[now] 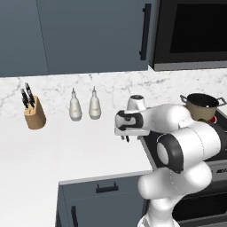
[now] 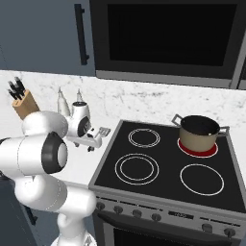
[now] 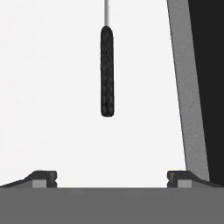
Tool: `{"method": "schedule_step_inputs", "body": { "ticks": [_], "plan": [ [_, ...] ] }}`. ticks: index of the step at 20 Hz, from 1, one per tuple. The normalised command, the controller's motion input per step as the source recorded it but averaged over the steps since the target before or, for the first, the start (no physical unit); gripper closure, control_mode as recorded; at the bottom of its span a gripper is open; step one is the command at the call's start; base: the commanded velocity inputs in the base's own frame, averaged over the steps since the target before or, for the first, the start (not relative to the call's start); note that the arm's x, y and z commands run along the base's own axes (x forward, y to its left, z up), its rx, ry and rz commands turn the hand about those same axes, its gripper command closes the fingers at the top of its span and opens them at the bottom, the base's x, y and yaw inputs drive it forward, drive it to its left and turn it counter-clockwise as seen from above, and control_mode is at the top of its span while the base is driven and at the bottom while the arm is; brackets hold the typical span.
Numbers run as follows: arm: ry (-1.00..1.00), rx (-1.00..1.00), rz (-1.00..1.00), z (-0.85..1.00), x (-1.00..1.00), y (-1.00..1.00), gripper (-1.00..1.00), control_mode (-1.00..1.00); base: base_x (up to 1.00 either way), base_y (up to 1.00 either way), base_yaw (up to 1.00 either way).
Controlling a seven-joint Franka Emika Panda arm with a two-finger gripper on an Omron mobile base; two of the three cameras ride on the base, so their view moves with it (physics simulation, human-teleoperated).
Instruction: Put the lemon and mushroom in the pot. Retrieve the spatula and lightly stir the vegetables in the pot.
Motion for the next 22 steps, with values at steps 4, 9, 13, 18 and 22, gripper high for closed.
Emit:
{"method": "schedule_step_inputs", "body": {
  "ticks": [4, 9, 13, 18, 22],
  "plan": [
    [0.07, 0.00, 0.00, -0.26, 0.32, 0.00, -1.00, -1.00, 0.00, 0.00, 0.00],
    [0.08, 0.00, 0.00, -0.26, 0.36, 0.00, -1.00, -1.00, 0.00, 0.00, 0.00],
    [0.07, 0.00, 0.00, -0.28, 0.35, 0.00, -1.00, -1.00, 0.00, 0.00, 0.00],
    [0.05, 0.00, 0.00, -0.26, 0.32, 0.00, -1.00, -1.00, 0.00, 0.00, 0.00],
    [0.02, 0.00, 0.00, -0.27, 0.23, 0.00, -1.00, -1.00, 0.00, 0.00, 0.00]
  ]
}}
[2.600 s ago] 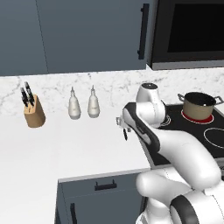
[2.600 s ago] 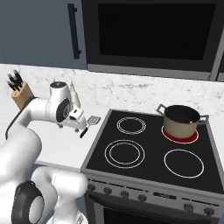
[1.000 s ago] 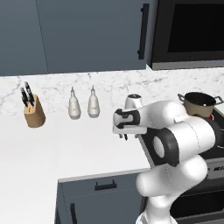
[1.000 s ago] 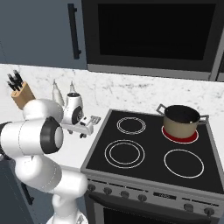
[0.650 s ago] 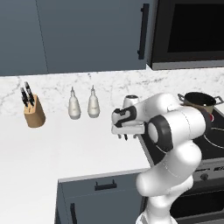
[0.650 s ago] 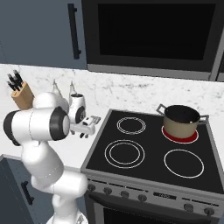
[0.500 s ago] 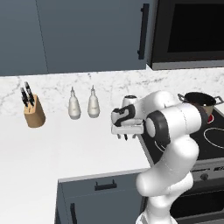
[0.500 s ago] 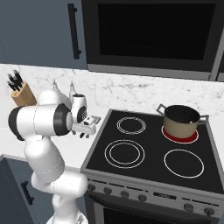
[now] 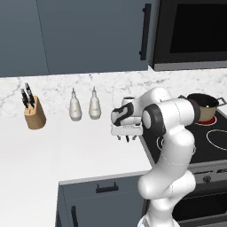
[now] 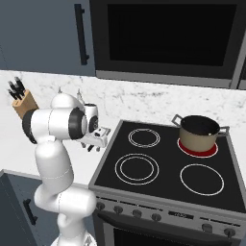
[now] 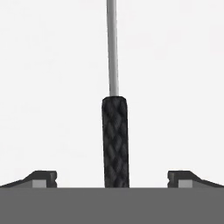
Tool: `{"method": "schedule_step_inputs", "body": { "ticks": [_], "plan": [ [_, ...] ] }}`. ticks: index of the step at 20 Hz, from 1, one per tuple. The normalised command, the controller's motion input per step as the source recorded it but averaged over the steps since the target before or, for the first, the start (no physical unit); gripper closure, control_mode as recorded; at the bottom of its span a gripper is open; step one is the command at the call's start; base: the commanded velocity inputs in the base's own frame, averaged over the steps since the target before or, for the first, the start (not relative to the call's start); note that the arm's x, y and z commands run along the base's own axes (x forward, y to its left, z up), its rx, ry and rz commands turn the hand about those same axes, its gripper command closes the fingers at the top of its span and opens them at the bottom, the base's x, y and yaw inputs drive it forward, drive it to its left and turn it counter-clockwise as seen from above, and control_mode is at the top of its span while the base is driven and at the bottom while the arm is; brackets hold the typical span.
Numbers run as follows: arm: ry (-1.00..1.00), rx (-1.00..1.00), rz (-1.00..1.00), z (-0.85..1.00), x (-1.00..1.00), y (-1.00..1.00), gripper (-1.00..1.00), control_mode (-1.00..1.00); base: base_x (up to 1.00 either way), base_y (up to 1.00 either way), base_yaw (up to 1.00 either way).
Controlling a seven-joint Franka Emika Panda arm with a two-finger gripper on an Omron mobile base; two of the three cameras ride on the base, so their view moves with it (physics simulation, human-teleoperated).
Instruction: Put the lemon and mushroom in the pot. Retrieve the spatula and lightly stir the vegetables in the pot.
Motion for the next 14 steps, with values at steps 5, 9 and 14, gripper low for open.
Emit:
{"method": "schedule_step_inputs", "body": {
  "ticks": [5, 9, 14],
  "plan": [
    [0.00, 0.00, 0.00, -0.31, -0.03, 0.00, -1.00, -1.00, 0.00, 0.00, 0.00],
    [0.00, 0.00, 0.00, -0.29, 0.00, 0.00, -1.00, -1.00, 0.00, 0.00, 0.00],
    [0.00, 0.01, 0.00, -0.27, -0.05, 0.00, -1.00, -1.00, 0.00, 0.00, 0.00]
  ]
}}
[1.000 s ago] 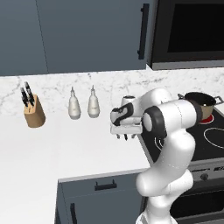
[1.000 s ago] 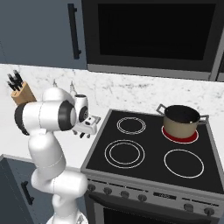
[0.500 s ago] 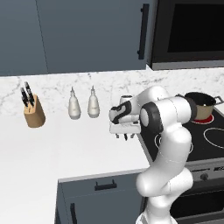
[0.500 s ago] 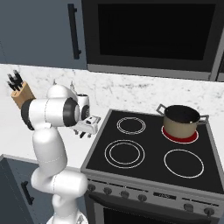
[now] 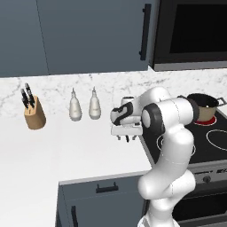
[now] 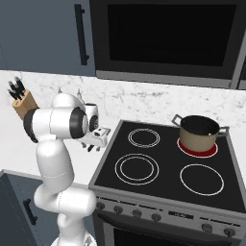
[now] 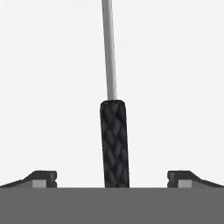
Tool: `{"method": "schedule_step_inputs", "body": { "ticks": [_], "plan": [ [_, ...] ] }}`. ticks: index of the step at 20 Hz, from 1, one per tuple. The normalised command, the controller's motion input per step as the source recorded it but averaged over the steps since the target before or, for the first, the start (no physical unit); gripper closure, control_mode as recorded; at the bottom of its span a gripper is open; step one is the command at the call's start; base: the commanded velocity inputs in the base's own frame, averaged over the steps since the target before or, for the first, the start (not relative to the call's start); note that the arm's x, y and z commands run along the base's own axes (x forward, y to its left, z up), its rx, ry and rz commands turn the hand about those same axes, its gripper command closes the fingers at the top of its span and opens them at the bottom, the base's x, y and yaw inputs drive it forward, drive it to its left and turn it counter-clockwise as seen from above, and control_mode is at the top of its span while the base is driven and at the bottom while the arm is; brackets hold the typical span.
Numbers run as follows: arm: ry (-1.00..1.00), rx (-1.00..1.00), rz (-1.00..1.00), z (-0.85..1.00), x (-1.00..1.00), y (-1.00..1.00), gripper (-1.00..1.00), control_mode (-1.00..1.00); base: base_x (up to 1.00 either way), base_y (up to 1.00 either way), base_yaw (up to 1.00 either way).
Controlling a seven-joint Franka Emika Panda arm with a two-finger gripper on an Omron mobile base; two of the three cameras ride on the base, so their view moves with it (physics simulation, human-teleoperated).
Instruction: Put the lemon and mushroom in the pot. Retrieve the spatula and lightly stir the vegetables in the pot.
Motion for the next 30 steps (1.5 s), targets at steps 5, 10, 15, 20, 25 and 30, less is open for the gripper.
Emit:
{"method": "schedule_step_inputs", "body": {
  "ticks": [5, 10, 15, 20, 25, 30],
  "plan": [
    [0.00, 0.00, 0.00, -0.24, -0.02, 0.00, 1.00, -1.00, 0.00, 0.00, 0.00],
    [0.00, 0.00, 0.00, -0.12, 0.00, 0.00, 1.00, -1.00, 0.00, 0.00, 0.00],
    [0.00, 0.00, 0.00, 0.00, 0.00, 0.00, 1.00, -1.00, 0.00, 0.00, 0.00],
    [0.00, 0.00, 0.00, 0.00, 0.00, 0.00, 1.00, -1.00, 0.00, 0.00, 0.00],
    [-0.04, 0.00, 0.00, 0.01, -0.20, 0.00, 1.00, -1.00, 0.00, 0.00, 0.00],
    [-0.20, 0.01, 0.00, 0.34, -0.56, -0.07, 1.00, -1.00, 0.00, 0.00, 0.00]
  ]
}}
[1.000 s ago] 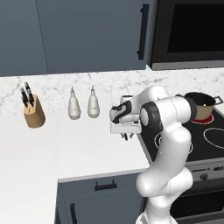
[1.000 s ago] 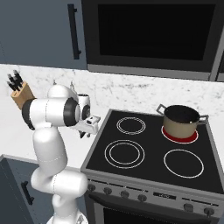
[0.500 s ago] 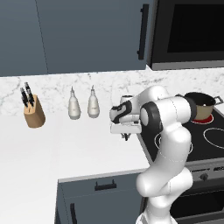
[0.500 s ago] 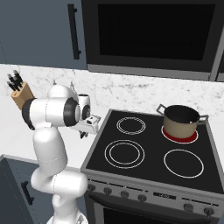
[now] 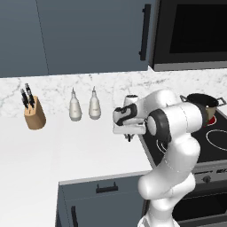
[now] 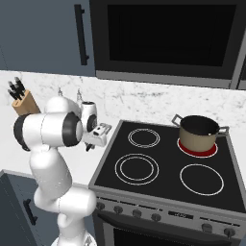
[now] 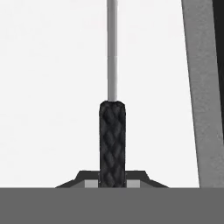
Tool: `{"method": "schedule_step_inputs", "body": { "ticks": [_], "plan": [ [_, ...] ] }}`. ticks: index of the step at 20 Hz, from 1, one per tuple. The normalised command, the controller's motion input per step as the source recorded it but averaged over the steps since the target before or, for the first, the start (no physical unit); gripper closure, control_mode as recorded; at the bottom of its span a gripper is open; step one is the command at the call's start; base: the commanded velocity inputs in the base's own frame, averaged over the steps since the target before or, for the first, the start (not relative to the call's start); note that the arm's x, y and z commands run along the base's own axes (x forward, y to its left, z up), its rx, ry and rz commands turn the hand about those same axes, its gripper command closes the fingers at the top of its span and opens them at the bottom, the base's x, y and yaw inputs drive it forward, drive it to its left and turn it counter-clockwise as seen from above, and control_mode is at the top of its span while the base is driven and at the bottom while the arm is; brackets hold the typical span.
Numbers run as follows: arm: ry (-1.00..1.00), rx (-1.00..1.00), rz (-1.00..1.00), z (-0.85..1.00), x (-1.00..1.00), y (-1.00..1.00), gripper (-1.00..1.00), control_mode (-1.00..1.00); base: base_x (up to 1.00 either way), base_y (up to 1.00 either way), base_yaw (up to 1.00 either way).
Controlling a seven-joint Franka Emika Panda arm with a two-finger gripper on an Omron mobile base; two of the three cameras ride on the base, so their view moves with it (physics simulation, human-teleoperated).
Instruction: Put the lemon and mushroom in the pot. Retrieve the spatula and lightly stir the vegetables in the pot.
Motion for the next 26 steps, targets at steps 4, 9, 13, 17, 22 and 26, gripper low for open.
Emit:
{"method": "schedule_step_inputs", "body": {
  "ticks": [4, 9, 13, 17, 22, 26],
  "plan": [
    [-0.22, 0.02, 0.00, 0.58, -0.61, -0.18, 1.00, -1.00, 0.00, 0.00, 0.00],
    [-0.04, 0.00, 0.00, 0.73, -0.64, -0.33, 1.00, -1.00, 0.00, 0.00, 0.00],
    [0.04, 0.00, 0.03, 0.96, -0.70, -0.12, 1.00, -1.00, 0.00, 0.00, 0.00],
    [0.06, 0.00, 0.04, 0.90, -0.73, -0.16, 1.00, -1.00, 0.00, 0.00, 0.00],
    [0.00, 0.00, 0.06, 0.66, -0.71, -0.13, 1.00, -1.00, 0.00, 0.00, 0.00],
    [0.00, 0.00, 0.07, 0.54, -0.70, -0.06, 1.00, -1.00, 0.00, 0.00, 0.00]
  ]
}}
